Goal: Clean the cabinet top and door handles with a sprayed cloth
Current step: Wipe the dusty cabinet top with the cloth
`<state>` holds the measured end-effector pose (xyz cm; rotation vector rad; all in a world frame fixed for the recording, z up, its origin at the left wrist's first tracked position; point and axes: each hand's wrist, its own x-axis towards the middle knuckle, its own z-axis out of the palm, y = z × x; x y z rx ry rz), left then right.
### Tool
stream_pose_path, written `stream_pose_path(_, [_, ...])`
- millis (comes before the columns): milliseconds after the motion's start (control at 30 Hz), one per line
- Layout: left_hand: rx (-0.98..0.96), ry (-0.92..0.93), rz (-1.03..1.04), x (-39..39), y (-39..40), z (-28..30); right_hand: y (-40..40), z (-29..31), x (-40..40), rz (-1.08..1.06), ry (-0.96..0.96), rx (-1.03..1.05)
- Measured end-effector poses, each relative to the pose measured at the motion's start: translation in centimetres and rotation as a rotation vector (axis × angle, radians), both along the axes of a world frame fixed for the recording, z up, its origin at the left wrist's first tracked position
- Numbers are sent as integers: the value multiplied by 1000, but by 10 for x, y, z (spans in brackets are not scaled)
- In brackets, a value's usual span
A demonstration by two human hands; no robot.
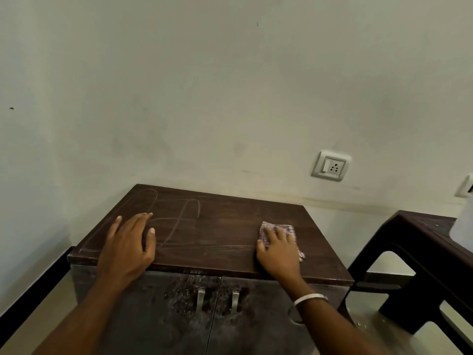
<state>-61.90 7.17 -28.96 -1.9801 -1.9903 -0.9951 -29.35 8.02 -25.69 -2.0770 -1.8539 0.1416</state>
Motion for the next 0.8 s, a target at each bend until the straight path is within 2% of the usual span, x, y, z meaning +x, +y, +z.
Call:
stream_pose_path(267, [4, -22, 34, -15, -2, -2, -21, -3, -133, 204, 79, 13])
stream_pose_path(433, [3, -52, 38, -20, -2, -1, -21, -5, -181, 253, 108, 31])
stream_pose_path(633, [24, -52, 45, -20, -3, 0, -15, -9, -164, 276, 87, 49])
stream_pose_path(800, [19, -39, 50, -20, -2, 1, -1, -6, -105, 146, 15, 21])
